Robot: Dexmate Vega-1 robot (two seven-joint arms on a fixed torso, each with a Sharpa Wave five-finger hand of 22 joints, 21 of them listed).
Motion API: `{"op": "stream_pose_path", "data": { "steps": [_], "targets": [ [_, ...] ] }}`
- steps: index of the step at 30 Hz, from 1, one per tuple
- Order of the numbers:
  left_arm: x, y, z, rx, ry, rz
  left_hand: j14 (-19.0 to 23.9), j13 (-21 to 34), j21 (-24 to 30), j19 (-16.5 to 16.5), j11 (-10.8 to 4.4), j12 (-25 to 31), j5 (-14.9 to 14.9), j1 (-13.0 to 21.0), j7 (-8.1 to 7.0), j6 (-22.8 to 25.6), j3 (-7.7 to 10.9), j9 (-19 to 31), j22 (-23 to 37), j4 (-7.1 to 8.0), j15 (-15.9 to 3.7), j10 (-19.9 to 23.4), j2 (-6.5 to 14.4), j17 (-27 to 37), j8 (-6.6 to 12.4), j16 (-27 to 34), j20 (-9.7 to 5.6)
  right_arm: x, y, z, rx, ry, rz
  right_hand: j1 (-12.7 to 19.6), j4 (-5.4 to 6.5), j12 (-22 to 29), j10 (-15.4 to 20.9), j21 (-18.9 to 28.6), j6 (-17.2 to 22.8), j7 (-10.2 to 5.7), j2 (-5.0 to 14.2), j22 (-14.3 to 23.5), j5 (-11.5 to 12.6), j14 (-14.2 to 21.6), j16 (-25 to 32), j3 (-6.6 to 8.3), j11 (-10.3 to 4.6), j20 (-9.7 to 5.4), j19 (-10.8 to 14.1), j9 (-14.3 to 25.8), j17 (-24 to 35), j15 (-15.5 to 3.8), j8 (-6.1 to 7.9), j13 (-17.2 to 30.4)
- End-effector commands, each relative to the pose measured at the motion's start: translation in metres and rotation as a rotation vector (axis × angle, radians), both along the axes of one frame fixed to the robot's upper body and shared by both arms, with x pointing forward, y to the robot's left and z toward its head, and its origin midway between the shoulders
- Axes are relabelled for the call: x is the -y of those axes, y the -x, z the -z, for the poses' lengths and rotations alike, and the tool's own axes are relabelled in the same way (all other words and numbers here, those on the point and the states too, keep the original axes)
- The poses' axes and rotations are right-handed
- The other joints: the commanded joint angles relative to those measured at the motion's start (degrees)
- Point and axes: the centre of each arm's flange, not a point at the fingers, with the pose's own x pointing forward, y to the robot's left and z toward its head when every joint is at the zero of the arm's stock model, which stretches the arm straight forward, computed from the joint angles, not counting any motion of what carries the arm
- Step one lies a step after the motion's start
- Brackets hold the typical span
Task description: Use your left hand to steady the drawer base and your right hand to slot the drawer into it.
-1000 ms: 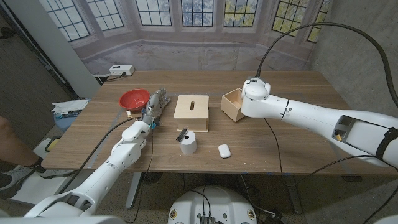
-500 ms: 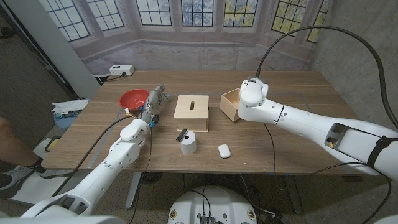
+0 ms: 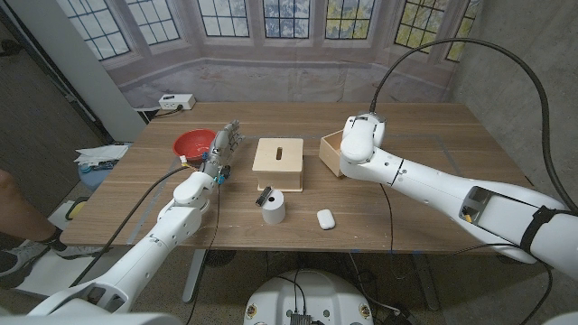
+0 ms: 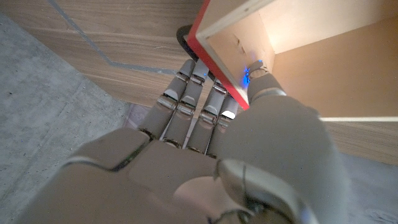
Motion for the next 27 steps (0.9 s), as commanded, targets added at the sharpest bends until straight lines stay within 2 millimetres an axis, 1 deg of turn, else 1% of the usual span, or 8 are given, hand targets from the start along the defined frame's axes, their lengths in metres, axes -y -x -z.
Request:
{"op": "stream_pose_path", "data": {
  "steps": [1,7,27],
  "targets": [
    [-0.002,0.0,-0.001,0.009,-0.014,-0.013,0.3,0.3,0.1,0.2,-0.12,0.1,0.0,-0.1,0.36,0.2,0.59,0.3,0.1,-0.07,0.12,0.3,-0.1,0.1,-0.16,-0.2,0.27,-0.007,0.007,0.006,-0.008,-0.018,0.047,0.1,-0.02,0.2,0.2,0.5,0.4,0.32,0.63,0.3,0.1,0.6,0.3,-0.13,0.36,-0.94,0.5,0.3,0.2,-6.75,0.13,0.1],
    [-0.003,-0.002,-0.002,0.015,-0.015,-0.012,0.3,0.3,0.1,0.3,-0.2,0.1,0.0,-0.1,0.33,0.2,0.65,0.3,0.1,-0.12,0.1,0.3,-0.1,0.1,-0.17,-0.2,0.18,-0.012,0.011,0.01,-0.01,-0.031,0.058,-0.1,0.08,0.2,0.3,0.5,0.5,0.82,0.69,0.3,0.0,0.9,0.3,-0.27,0.57,-0.73,0.7,0.3,0.2,-6.64,0.07,0.1],
    [-0.008,-0.003,-0.009,0.052,-0.019,-0.022,0.8,0.3,0.2,0.5,-0.19,0.2,0.0,-0.1,0.49,0.7,0.88,0.3,0.1,-0.32,0.1,0.9,-0.1,0.1,-0.02,-0.1,0.18,-0.031,0.021,0.014,0.016,-0.025,0.142,0.0,0.08,0.2,0.5,0.6,0.9,1.17,0.94,0.3,-0.1,1.5,0.4,-0.42,1.09,-0.43,1.5,0.3,0.1,-6.65,-0.14,0.1]
  ]
}}
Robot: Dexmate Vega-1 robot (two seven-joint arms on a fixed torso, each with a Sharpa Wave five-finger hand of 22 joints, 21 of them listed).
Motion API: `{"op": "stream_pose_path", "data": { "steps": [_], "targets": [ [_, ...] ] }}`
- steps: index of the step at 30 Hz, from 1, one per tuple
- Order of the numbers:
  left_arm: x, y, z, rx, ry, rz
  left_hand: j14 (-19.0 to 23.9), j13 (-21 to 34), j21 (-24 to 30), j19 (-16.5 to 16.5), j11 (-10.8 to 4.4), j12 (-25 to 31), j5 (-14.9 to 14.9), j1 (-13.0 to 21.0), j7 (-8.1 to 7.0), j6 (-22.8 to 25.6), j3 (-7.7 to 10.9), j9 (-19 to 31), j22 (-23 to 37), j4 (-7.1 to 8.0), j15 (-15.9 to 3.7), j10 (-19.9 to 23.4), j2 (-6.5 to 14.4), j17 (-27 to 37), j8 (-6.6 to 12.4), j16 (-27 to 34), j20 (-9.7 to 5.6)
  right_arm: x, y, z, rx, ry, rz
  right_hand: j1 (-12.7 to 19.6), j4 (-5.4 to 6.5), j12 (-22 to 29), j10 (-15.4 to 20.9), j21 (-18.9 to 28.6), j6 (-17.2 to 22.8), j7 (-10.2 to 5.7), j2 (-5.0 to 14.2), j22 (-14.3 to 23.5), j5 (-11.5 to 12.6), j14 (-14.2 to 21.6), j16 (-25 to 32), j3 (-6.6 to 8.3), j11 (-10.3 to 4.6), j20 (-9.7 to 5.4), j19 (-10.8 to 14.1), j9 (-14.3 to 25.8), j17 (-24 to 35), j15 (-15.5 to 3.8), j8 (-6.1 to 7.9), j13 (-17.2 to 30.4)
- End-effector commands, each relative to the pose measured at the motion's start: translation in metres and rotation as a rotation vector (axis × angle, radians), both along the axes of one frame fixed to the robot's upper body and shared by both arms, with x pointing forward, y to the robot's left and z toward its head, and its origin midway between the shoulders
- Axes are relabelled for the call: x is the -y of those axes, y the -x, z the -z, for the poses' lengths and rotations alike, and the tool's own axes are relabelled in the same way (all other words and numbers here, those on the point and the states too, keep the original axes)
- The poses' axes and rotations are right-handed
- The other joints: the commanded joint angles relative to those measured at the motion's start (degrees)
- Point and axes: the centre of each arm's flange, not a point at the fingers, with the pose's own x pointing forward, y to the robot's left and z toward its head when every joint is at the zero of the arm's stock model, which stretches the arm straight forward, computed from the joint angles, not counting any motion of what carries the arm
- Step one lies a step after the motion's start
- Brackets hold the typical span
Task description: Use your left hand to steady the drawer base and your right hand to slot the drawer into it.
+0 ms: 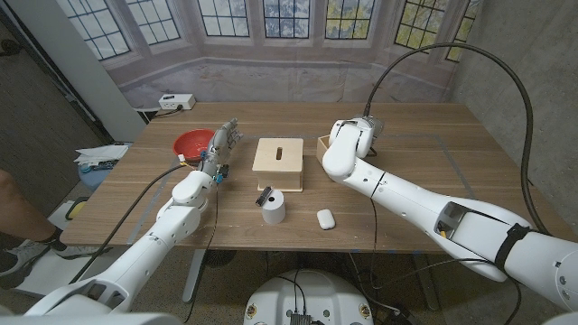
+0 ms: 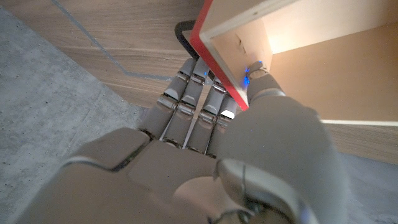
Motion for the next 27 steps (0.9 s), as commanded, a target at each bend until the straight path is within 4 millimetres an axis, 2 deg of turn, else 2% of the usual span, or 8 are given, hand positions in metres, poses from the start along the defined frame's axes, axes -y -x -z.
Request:
{"op": "stream_pose_path", "data": {
  "steps": [1,27],
  "targets": [
    [-0.002,-0.001,-0.005,0.025,-0.004,-0.006,0.3,0.3,0.2,0.6,0.11,0.3,0.0,-0.1,0.17,0.5,0.34,0.3,0.1,-0.11,0.19,0.6,-0.1,0.1,0.0,-0.1,0.23,-0.012,0.006,0.005,0.007,-0.001,0.052,0.2,-0.16,0.3,0.1,0.2,0.6,-0.02,0.49,0.3,0.0,0.4,0.4,-0.19,0.42,-0.33,0.5,0.3,0.1,-6.45,0.16,0.1],
    [-0.001,-0.009,-0.016,0.048,-0.015,0.01,0.8,0.3,0.2,0.7,0.05,0.3,0.1,0.1,0.24,0.9,0.62,0.3,0.1,-0.48,0.06,1.0,-0.1,0.0,0.03,-0.1,0.24,-0.027,0.017,0.017,0.007,-0.046,0.109,-0.3,0.1,0.2,-0.2,0.2,0.1,1.01,0.69,0.3,-0.2,0.9,0.3,-0.6,1.39,0.15,1.0,0.3,0.1,-6.07,-0.53,0.3]
  ]
}}
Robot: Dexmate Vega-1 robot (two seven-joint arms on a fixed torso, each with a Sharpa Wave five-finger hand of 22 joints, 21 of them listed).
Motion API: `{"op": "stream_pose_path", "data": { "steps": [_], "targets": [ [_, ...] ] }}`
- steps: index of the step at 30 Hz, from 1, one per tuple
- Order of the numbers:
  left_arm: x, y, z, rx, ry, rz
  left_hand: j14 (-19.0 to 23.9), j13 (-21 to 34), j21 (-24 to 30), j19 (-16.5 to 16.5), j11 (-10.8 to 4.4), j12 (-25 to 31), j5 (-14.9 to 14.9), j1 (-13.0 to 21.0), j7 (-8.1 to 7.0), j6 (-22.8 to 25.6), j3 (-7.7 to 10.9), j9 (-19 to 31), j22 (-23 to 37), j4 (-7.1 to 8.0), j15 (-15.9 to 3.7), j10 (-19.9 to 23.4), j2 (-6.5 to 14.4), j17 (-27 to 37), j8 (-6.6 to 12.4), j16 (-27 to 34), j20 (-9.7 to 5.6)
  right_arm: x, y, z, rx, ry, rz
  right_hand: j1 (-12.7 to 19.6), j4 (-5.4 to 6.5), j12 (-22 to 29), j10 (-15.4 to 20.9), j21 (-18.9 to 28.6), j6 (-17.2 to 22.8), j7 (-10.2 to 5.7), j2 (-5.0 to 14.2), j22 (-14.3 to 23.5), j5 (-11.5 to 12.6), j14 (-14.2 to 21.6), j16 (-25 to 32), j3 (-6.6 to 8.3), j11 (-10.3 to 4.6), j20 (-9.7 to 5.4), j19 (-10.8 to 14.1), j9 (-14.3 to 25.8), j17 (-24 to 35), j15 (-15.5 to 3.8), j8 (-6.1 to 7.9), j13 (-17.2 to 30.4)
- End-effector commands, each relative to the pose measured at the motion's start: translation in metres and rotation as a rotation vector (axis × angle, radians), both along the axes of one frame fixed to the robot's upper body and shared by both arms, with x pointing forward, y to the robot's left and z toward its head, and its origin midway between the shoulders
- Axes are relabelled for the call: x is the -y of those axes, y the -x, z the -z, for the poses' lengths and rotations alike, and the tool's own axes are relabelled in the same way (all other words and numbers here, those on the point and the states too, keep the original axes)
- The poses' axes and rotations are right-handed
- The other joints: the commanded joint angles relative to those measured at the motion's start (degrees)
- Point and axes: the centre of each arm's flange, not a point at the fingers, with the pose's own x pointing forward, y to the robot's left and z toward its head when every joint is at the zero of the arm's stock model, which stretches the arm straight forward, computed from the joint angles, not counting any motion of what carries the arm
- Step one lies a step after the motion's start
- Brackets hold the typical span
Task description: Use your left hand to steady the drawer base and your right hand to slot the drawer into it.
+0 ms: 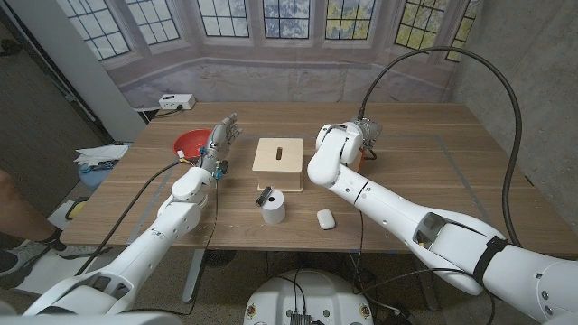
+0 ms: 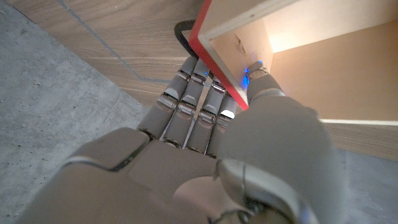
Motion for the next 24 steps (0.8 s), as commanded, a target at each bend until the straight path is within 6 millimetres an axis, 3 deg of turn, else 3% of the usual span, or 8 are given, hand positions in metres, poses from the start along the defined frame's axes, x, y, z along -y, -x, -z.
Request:
{"op": "stream_pose_path", "data": {
  "steps": [1,24],
  "targets": [
    [0.001,-0.004,-0.005,0.01,-0.008,0.008,0.3,0.3,0.2,0.4,-0.06,0.3,0.1,0.1,0.19,0.3,0.41,0.3,0.1,-0.26,0.0,0.3,-0.1,0.0,0.05,-0.1,-0.08,-0.009,0.004,0.007,-0.006,-0.014,0.021,-0.2,-0.12,0.2,0.0,0.2,-0.4,0.69,0.81,0.3,0.0,0.5,0.3,-0.36,0.58,0.07,0.3,0.3,0.1,-5.85,-0.33,0.4],
    [0.004,-0.014,-0.016,0.025,-0.025,0.031,0.5,0.3,0.2,0.4,-0.02,0.3,0.1,0.2,0.19,0.5,0.7,0.3,0.1,-0.5,-0.04,0.7,0.0,0.1,0.0,-0.2,-0.19,-0.024,0.007,0.011,-0.008,-0.022,0.07,-0.4,-0.2,0.3,0.3,0.2,-0.2,1.31,0.81,0.3,0.0,0.8,-0.2,-0.43,0.98,0.5,0.7,0.3,-0.3,-5.4,-0.68,0.6]
  ]
}}
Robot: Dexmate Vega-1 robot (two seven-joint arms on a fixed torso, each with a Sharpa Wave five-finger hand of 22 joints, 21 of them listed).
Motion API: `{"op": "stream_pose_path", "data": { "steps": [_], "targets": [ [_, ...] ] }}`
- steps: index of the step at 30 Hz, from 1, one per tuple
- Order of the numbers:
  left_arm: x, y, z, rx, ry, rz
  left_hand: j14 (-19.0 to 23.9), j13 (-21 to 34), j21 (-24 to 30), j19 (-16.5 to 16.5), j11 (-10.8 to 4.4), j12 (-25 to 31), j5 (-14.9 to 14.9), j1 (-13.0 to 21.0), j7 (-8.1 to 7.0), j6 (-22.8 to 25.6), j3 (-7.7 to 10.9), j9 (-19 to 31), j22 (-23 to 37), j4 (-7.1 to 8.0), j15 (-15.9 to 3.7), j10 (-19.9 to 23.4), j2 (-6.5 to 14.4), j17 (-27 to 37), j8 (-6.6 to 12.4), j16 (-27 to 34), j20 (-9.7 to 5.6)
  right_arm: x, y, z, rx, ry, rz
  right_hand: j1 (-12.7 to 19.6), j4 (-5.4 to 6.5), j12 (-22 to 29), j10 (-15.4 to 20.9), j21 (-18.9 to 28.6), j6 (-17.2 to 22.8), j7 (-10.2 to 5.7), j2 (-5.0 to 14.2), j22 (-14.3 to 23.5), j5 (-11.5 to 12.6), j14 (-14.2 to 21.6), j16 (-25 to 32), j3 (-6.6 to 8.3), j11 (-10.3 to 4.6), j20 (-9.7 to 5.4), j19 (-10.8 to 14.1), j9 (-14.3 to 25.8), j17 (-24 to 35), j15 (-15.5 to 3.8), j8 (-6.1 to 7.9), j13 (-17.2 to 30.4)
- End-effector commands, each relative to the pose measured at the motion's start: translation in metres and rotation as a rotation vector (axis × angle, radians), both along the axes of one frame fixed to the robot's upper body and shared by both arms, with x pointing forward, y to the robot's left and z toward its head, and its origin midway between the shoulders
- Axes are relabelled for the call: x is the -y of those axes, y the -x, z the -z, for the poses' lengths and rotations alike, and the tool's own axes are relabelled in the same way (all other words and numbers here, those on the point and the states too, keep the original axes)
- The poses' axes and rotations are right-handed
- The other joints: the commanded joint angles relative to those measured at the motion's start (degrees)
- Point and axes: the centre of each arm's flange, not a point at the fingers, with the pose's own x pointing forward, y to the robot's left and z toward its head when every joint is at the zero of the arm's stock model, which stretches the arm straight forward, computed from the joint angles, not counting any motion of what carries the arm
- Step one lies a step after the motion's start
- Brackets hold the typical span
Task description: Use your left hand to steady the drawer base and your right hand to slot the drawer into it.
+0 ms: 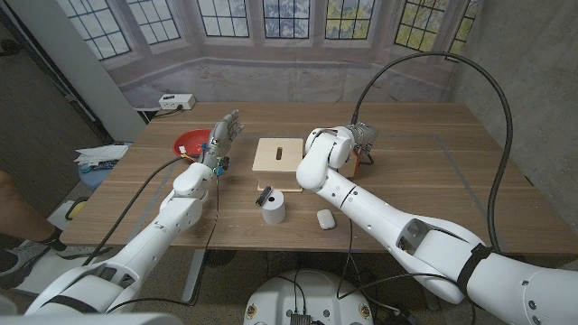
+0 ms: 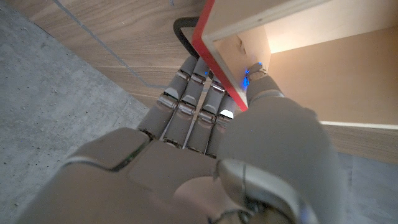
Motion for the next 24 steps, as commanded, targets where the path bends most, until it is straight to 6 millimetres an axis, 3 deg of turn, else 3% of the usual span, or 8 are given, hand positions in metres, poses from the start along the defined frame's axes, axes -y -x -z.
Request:
{"op": "stream_pose_path", "data": {
  "steps": [1,24],
  "targets": [
    [0.002,-0.007,-0.006,0.009,-0.007,0.014,0.3,0.3,0.2,0.5,0.39,0.3,0.1,0.2,0.17,0.5,0.45,0.3,0.1,-0.25,0.21,0.3,0.0,0.1,0.0,-0.2,-0.15,-0.009,0.004,0.002,-0.003,-0.003,0.02,0.0,-0.09,0.2,0.4,0.2,0.3,0.26,0.37,0.3,0.0,0.8,-0.1,0.07,0.46,0.36,0.6,0.2,0.1,-5.34,-0.25,0.2],
    [0.003,-0.009,-0.009,0.024,-0.012,0.039,0.4,0.3,0.2,0.5,0.38,0.3,0.1,0.1,0.17,0.6,0.65,0.3,0.1,-0.32,0.23,0.4,0.0,0.1,-0.06,-0.2,-0.16,-0.022,0.005,0.012,-0.028,-0.043,0.009,0.0,-0.19,0.2,0.3,0.2,0.3,0.63,0.48,0.3,0.1,0.9,-0.3,0.0,1.14,0.84,0.8,0.2,0.1,-4.69,-0.67,0.3]
  ]
}}
